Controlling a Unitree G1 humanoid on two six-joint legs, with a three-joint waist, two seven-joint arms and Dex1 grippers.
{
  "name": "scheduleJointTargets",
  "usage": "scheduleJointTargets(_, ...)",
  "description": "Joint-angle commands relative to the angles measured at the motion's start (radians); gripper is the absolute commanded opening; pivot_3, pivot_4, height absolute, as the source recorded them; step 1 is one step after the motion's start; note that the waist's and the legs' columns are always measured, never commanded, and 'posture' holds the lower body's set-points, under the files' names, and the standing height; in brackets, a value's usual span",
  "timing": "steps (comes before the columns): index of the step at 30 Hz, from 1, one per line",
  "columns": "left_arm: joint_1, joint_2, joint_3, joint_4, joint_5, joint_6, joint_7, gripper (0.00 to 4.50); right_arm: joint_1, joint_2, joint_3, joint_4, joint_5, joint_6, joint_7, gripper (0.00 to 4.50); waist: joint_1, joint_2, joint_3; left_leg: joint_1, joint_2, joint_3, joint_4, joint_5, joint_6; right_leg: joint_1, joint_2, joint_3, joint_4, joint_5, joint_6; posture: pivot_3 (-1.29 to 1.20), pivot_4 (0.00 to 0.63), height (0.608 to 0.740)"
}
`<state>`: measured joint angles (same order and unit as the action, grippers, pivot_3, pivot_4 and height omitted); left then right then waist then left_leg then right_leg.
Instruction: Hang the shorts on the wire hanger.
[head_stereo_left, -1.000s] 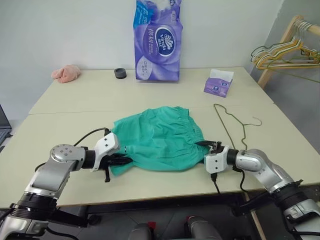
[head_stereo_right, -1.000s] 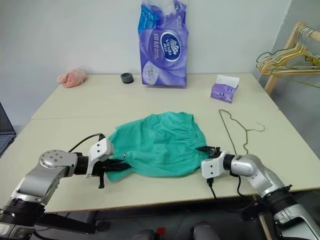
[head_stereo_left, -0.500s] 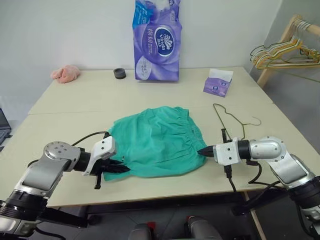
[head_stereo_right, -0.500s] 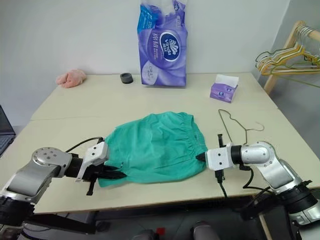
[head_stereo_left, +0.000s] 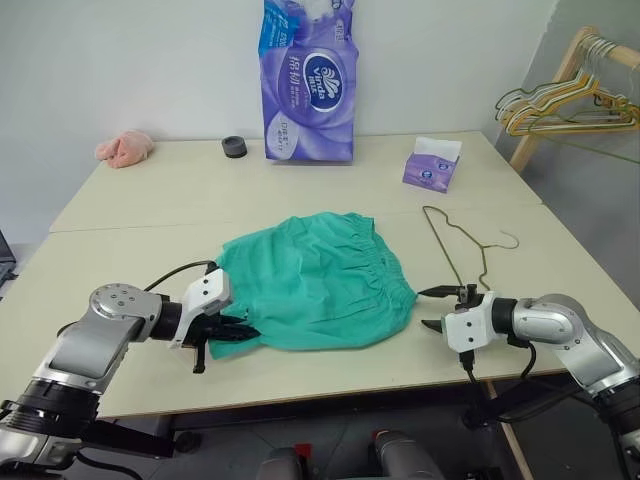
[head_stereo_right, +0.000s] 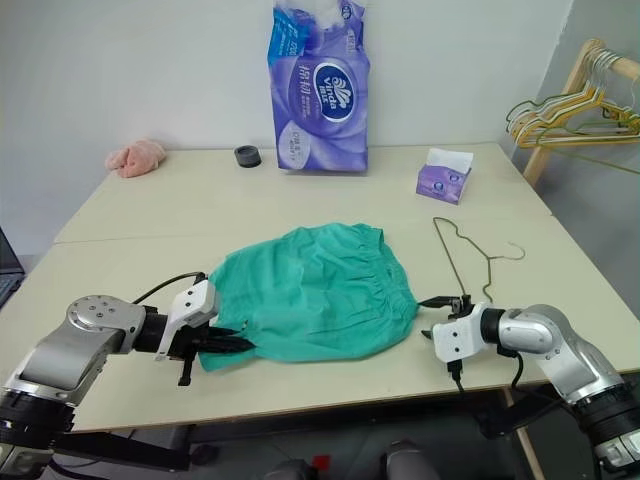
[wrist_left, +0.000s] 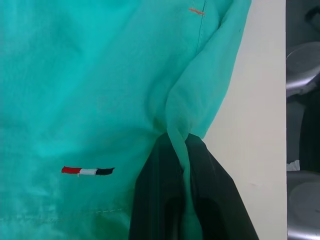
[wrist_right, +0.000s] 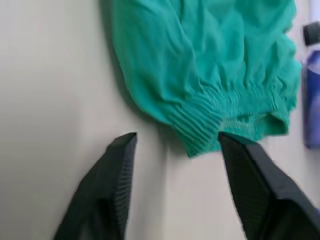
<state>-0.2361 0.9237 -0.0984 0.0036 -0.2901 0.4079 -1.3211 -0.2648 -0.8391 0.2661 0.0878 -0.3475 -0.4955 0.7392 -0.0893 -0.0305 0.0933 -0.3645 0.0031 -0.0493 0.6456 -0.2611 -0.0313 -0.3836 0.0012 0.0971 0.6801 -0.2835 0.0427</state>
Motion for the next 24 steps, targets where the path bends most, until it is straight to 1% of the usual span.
scheduleJointTargets(1,-0.021,-0.005,0.009,0.001,0.000,-0.019,0.001,0.00,-0.046,0.006,-0.009,0.029,-0.149,-0.058,-0.140,4.02,-0.001,0.000,0.000,0.000,0.000,0.000,0.000,0.000,0.000,0.000,0.000,0.000,0.000,0.000,0.000,-0.07,0.055,0.740)
scheduleJointTargets(2,-0.023,-0.008,0.008,0.005,0.002,-0.023,0.001,0.00,-0.054,0.004,0.005,0.046,-0.192,-0.079,-0.170,4.31,-0.001,0.000,0.000,0.000,0.000,0.000,0.000,0.000,0.000,0.000,0.000,0.000,0.000,0.000,0.000,-0.07,0.055,0.740)
scheduleJointTargets(8,-0.025,-0.015,0.007,0.012,0.005,-0.034,0.002,0.00,-0.078,0.013,0.058,0.113,-0.311,-0.171,-0.267,4.31,-0.001,0.000,0.000,0.000,0.000,0.000,0.000,0.000,0.000,0.000,0.000,0.000,0.000,0.000,0.000,-0.07,0.051,0.740)
scheduleJointTargets(13,-0.024,-0.020,0.006,0.033,0.012,-0.056,0.003,0.00,-0.115,0.062,0.094,0.141,-0.379,-0.210,-0.344,4.31,-0.010,-0.001,-0.001,0.001,0.001,0.000,0.000,0.000,0.000,0.000,0.001,0.000,0.000,0.000,-0.001,-0.07,0.051,0.740)
scheduleJointTargets(19,-0.026,-0.027,0.005,0.053,0.022,-0.077,0.001,0.00,-0.151,0.114,0.136,0.155,-0.395,-0.235,-0.364,4.31,-0.020,-0.001,-0.001,0.001,0.002,-0.001,0.000,0.000,0.000,0.000,0.002,0.000,0.000,0.002,-0.003,-0.07,0.049,0.740)
scheduleJointTargets(23,-0.029,-0.031,0.004,0.068,0.027,-0.091,0.000,0.00,-0.176,0.150,0.159,0.171,-0.376,-0.215,-0.329,4.31,-0.023,-0.001,-0.001,0.001,0.002,-0.001,0.000,0.000,0.000,0.000,0.003,0.000,0.001,0.003,-0.005,-0.07,0.050,0.740)
scheduleJointTargets(24,-0.030,-0.033,0.004,0.072,0.029,-0.094,0.000,0.00,-0.180,0.160,0.161,0.178,-0.360,-0.205,-0.312,4.14,-0.023,-0.001,-0.001,0.000,0.003,-0.001,0.000,0.000,0.000,0.000,0.003,0.000,0.001,0.003,-0.005,-0.07,0.050,0.740)
